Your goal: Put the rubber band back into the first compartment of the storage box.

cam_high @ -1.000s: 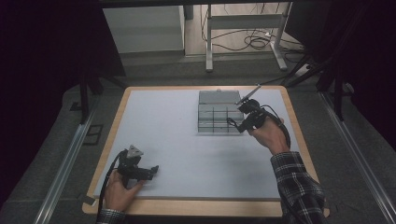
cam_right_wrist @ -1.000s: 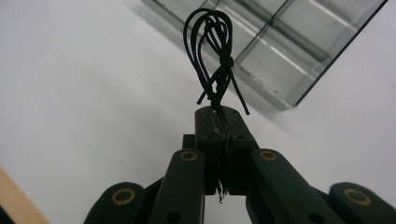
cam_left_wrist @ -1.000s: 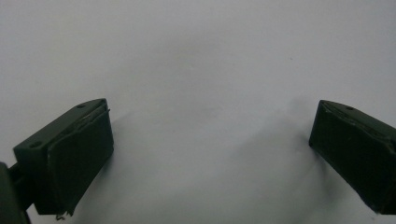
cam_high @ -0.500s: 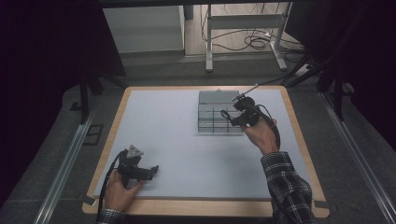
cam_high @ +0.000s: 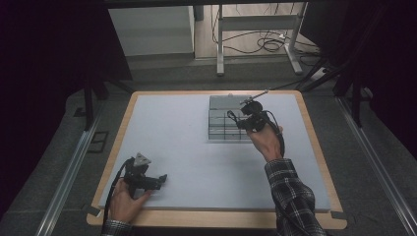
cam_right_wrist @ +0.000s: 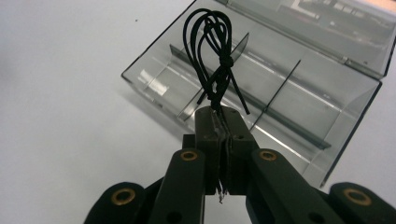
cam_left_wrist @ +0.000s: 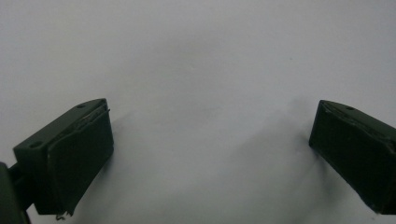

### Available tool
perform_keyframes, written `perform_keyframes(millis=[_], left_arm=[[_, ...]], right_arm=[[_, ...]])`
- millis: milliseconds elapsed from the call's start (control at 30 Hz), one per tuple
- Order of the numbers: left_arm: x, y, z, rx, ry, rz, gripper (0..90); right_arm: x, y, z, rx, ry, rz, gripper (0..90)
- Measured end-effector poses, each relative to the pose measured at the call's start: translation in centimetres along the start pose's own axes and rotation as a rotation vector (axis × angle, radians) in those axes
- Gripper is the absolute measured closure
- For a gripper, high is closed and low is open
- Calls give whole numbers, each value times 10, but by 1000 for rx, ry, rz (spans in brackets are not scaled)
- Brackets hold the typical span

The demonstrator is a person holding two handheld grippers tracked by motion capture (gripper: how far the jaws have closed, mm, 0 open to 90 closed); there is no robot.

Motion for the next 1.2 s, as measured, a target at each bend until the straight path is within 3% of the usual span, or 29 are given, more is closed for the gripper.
perform_keyframes(millis=[267,533,1200], left_arm=[[0,0,0,0,-4,0,0],[0,0,0,0,-4,0,0],[0,0,0,-1,-4,1,0]], right_arm=[[-8,-11,2,2,-6,-37,860],[-13,-34,2,5,-26,-48,860],[-25,-77,8,18,-27,-40,858]])
Point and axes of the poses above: each handheld gripper's, and its own axes: y roughly backward along the jaws, x roughly out of its underside, z roughly to its left, the point moved 6 cm from there along -y, roughly forward along the jaws, and after that the axes turned 3 degrees about x, right-handed, at the moved point
